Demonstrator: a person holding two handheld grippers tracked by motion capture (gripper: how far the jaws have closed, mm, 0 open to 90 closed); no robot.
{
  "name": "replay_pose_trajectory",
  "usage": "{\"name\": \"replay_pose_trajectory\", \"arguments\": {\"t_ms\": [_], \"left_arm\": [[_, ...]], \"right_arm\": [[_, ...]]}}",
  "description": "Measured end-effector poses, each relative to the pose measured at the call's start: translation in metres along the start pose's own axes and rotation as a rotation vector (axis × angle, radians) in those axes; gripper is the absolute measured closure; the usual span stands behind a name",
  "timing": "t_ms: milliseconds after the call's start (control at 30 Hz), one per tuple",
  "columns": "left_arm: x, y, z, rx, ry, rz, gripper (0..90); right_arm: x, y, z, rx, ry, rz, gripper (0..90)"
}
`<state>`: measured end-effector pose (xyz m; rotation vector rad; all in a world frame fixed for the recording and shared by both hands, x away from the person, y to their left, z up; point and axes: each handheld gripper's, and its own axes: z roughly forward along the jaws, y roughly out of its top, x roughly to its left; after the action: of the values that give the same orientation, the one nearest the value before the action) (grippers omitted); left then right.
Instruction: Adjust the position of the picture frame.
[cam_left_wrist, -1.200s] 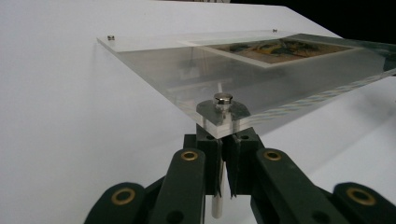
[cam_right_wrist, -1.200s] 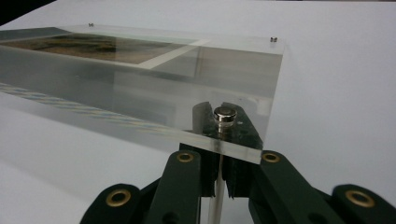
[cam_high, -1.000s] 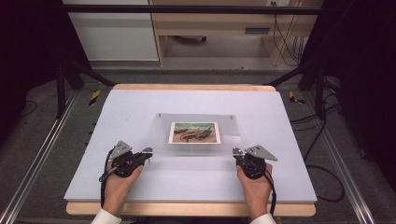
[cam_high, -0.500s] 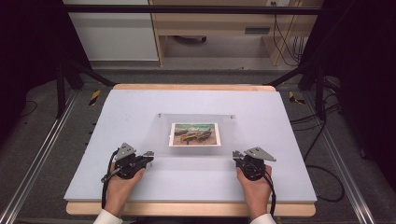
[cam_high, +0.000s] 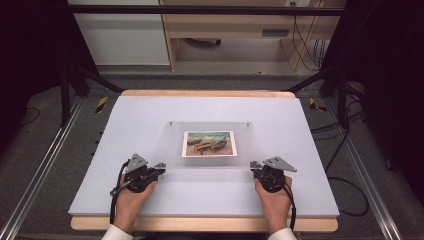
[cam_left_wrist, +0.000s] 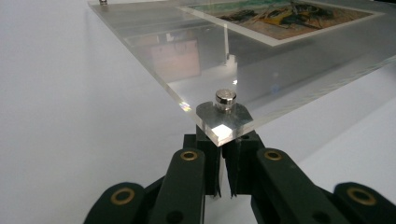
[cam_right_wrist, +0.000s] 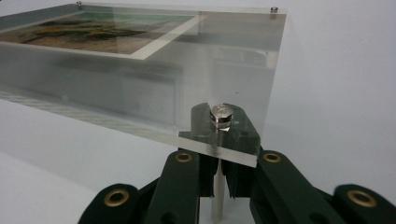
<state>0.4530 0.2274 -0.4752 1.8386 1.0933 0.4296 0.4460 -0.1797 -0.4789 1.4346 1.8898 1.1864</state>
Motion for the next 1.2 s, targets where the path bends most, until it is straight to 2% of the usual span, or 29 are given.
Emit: {"name": "replay_pose_trajectory", "arguments": {"t_ms": [133,167,200,233,267,300,333,367,400,433,500,533,600,633,667,733,800,833,967,1067,1200], "left_arm": [[0.001,0.000,0.000,0.000,-0.004,-0.004,83.7],[0.002,0.000,-0.001,0.002,0.008,-0.006,80.0],[0.002,0.000,-0.001,0.002,0.008,-0.006,76.8],[0.004,0.000,-0.002,0.006,0.014,-0.005,73.6],[0.004,0.000,-0.002,0.006,0.014,-0.005,69.0],[0.005,0.000,-0.003,0.005,0.013,-0.004,63.6],[0.005,0.001,-0.004,0.005,0.022,0.003,58.9],[0.005,0.001,-0.007,0.006,0.033,0.017,58.9],[0.005,0.001,-0.010,0.004,0.034,0.031,54.5],[0.003,0.001,-0.014,0.016,0.026,0.055,45.7],[0.003,0.000,-0.017,0.037,0.023,0.074,37.7],[0.003,0.000,-0.017,0.037,0.023,0.074,33.5],[0.005,-0.001,-0.021,0.027,0.025,0.058,26.7],[0.007,0.000,-0.024,0.005,0.012,0.036,24.4],[0.008,0.001,-0.025,0.004,0.004,0.041,21.5],[0.010,0.001,-0.025,0.017,0.009,0.059,19.6],[0.011,0.001,-0.025,0.017,0.010,0.051,16.2],[0.013,0.003,-0.025,0.006,-0.008,0.032,15.1],[0.010,0.007,-0.027,-0.017,-0.039,0.039,11.6],[0.005,0.009,-0.028,-0.025,-0.036,0.059,11.5],[0.000,0.012,-0.029,-0.051,-0.029,0.076,11.6]], "right_arm": [[0.000,0.000,0.000,0.003,0.000,-0.003,82.9],[-0.001,-0.001,0.001,0.010,0.014,-0.003,79.1],[-0.001,-0.001,0.001,0.010,0.014,-0.003,79.1],[-0.001,0.000,0.000,0.022,0.039,0.000,70.0],[-0.001,0.000,0.000,0.022,0.039,0.000,70.0],[-0.001,0.000,-0.003,0.032,0.045,-0.007,60.5],[-0.001,0.001,-0.005,0.037,0.043,-0.021,55.1],[-0.001,0.001,-0.005,0.037,0.043,-0.021,55.1],[-0.001,0.001,-0.006,0.049,0.043,-0.028,50.6],[-0.001,0.001,-0.012,0.052,0.030,-0.040,41.8],[-0.003,0.000,-0.017,0.052,0.030,-0.052,35.5],[-0.003,0.000,-0.017,0.052,0.030,-0.052,35.5],[-0.004,0.000,-0.026,0.040,0.037,-0.065,26.9],[-0.004,0.000,-0.029,0.037,0.036,-0.068,24.5],[-0.004,0.000,-0.031,0.032,0.037,-0.080,22.3],[-0.005,0.001,-0.035,0.024,0.040,-0.086,19.4],[-0.006,0.001,-0.036,0.022,0.047,-0.084,18.1],[-0.007,0.003,-0.035,0.027,0.062,-0.084,17.1],[-0.006,0.008,-0.035,0.003,0.077,-0.095,14.6],[-0.004,0.010,-0.037,-0.019,0.080,-0.104,14.9],[-0.004,0.011,-0.036,-0.020,0.078,-0.110,15.0]]}}
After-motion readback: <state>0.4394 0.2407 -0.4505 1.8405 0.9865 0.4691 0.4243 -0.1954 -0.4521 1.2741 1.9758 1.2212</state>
